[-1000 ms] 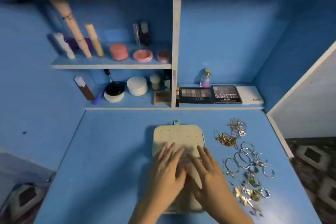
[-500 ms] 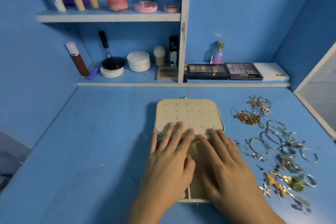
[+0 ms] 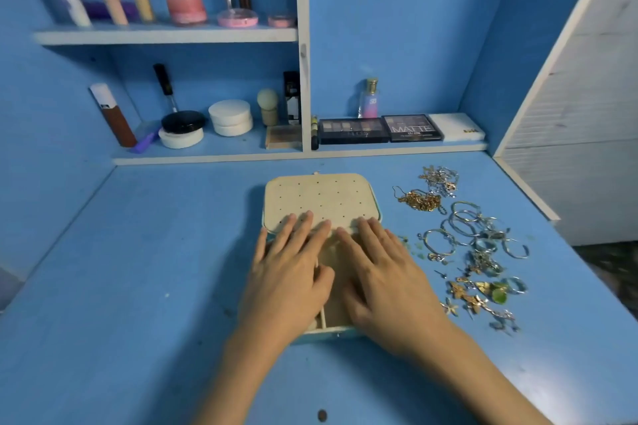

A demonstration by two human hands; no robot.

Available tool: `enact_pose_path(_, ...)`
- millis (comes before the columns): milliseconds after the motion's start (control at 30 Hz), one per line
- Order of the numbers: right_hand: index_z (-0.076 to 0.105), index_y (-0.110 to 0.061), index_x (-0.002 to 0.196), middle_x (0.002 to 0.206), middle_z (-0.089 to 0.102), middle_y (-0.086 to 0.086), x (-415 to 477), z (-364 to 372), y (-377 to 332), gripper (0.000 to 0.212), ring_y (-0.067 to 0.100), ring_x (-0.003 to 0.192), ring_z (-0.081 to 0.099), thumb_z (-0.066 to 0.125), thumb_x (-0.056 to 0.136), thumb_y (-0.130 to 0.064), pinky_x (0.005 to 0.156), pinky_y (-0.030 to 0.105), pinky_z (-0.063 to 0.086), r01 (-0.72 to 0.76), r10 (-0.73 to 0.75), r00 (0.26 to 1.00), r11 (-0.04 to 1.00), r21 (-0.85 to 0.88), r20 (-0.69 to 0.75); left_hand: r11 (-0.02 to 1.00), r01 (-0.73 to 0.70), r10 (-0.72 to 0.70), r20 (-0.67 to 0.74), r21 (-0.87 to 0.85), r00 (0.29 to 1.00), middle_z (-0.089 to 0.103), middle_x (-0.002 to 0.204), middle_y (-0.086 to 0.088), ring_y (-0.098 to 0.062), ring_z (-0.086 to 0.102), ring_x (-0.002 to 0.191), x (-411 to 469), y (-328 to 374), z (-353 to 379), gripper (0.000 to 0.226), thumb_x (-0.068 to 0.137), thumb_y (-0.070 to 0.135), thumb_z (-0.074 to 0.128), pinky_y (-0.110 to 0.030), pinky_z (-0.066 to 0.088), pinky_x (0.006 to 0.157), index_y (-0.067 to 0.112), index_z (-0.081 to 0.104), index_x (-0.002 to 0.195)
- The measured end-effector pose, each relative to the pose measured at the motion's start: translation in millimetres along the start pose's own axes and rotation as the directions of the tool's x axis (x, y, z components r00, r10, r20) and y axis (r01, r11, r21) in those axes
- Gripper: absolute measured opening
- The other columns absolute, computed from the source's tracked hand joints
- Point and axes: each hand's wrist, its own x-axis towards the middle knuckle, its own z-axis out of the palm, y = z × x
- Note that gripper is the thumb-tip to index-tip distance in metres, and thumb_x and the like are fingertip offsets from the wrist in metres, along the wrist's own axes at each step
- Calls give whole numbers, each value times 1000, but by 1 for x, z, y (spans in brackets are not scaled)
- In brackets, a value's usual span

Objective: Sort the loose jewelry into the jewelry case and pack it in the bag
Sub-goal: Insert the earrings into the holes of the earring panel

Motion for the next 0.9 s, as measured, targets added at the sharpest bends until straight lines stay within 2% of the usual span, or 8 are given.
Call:
enact_pose_path(100, 55, -12, 130, 131, 56, 19, 1, -9, 4, 61, 35, 122, 52, 35, 77, -34, 103, 39, 28, 51, -53, 998, 997, 56, 35, 1000, 6, -6, -3, -7, 1000, -3, 161, 15, -7, -7, 147, 1, 1, 0, 68, 83, 43, 10, -33, -10, 117, 41, 6, 151)
enact_pose_path(167, 53, -14, 132, 135, 53, 14, 5, -23, 16, 53, 28, 127, 47, 41, 82, -27, 109, 25, 25, 100, -127, 988, 964, 245, 93, 1000, 7, -7, -8, -19, 1000, -1, 161, 14, -7, -6, 147, 2, 0, 1, 64, 87, 42, 13, -33, -9, 117, 40, 8, 151)
enact_pose_path(267, 63, -20, 114, 112, 62, -4, 11, -50, 49, 27, 3, 103, 53, 58, 88, -16, 93, 10, 37, 95, -158, 984, 856, 508, 82, 1000, 4, -5, -23, -26, 1000, 1, 160, 16, -5, -4, 147, 1, -1, 3, 79, 74, 48, -3, -30, -10, 115, 40, 10, 151)
enact_pose_path(367, 67, -26, 93, 85, 60, -11, 13, -73, 87, 9, -1, 80, 53, 65, 86, -20, 72, 11, 41, 112, -148, 986, 930, 350, 80, 999, 3, -5, -44, -36, 999, 2, 160, 17, -5, -3, 147, 1, -2, 6, 89, 65, 50, -8, -27, -13, 112, 40, 12, 151)
enact_pose_path(500, 63, -38, 82, 80, 64, -10, 9, -100, 121, 13, 5, 75, 58, 64, 84, -26, 74, 30, 50, 38, -82, 875, 994, 100, 477, 999, -7, 3, -75, -48, 997, 8, 159, 16, -7, 4, 147, 2, -3, 7, 87, 67, 51, -4, -27, -11, 111, 39, 19, 150)
enact_pose_path(600, 63, -38, 84, 80, 62, -10, 4, -104, 129, 9, 7, 75, 58, 64, 81, -29, 74, 32, 52, 43, -42, 785, 999, 13, 618, 998, -3, -2, -73, -56, 997, 11, 159, 15, -7, 6, 147, 1, -3, 7, 87, 67, 51, -2, -27, -9, 113, 38, 23, 149)
enact_pose_path(800, 57, -41, 81, 87, 60, -9, 1, -99, 127, 10, 6, 79, 55, 64, 79, -35, 77, 30, 51, 115, -44, 739, 991, -62, 672, 998, 15, -18, -40, -60, 999, 9, 159, 18, -5, 4, 147, 1, -2, 5, 87, 66, 52, -3, -31, -6, 117, 40, 20, 149)
enact_pose_path(900, 63, -36, 91, 92, 60, -9, 1, -98, 125, 9, 10, 84, 56, 64, 82, -37, 76, 28, 49, 135, -21, 729, 984, -113, 685, 998, 26, -28, -28, -56, 999, 6, 158, 19, -4, 1, 147, 1, -1, 3, 88, 65, 52, -4, -31, -7, 117, 41, 17, 150)
